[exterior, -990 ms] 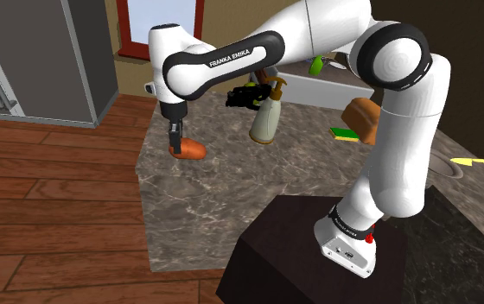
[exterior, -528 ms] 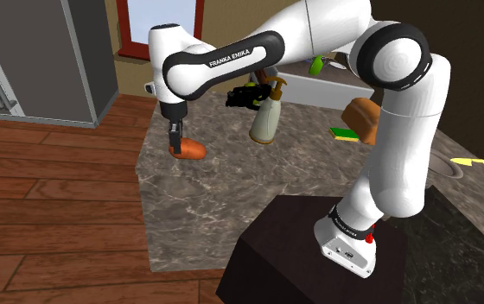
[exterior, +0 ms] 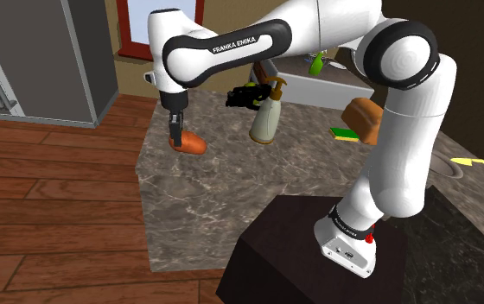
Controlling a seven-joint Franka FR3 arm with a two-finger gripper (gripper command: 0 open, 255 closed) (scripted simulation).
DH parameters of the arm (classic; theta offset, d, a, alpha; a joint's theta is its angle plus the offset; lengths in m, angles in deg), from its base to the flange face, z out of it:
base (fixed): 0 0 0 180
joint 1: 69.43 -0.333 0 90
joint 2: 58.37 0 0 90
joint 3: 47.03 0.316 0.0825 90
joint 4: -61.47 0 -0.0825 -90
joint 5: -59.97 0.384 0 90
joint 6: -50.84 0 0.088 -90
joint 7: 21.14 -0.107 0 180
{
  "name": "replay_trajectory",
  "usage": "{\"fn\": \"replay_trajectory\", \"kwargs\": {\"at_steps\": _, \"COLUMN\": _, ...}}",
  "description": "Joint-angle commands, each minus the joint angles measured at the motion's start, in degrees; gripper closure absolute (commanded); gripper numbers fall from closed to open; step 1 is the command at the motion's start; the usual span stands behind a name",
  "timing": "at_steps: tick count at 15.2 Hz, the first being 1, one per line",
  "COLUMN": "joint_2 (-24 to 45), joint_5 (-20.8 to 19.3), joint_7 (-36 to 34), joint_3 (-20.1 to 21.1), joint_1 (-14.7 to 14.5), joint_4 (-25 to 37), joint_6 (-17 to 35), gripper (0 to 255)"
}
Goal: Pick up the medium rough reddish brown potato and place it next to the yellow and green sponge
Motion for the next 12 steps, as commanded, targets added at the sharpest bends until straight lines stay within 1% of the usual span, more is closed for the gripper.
{"fn": "replay_trajectory", "kwargs": {"at_steps": 1, "joint_2": -0.42, "joint_5": 0.10, "joint_7": 0.08, "joint_3": 0.04, "joint_1": 0.02, "joint_4": 0.98, "joint_6": -1.41, "gripper": 255}}
{"fn": "replay_trajectory", "kwargs": {"at_steps": 12, "joint_2": -2.52, "joint_5": 0.56, "joint_7": 0.32, "joint_3": 0.23, "joint_1": 0.04, "joint_4": 6.54, "joint_6": -9.04, "gripper": 255}}
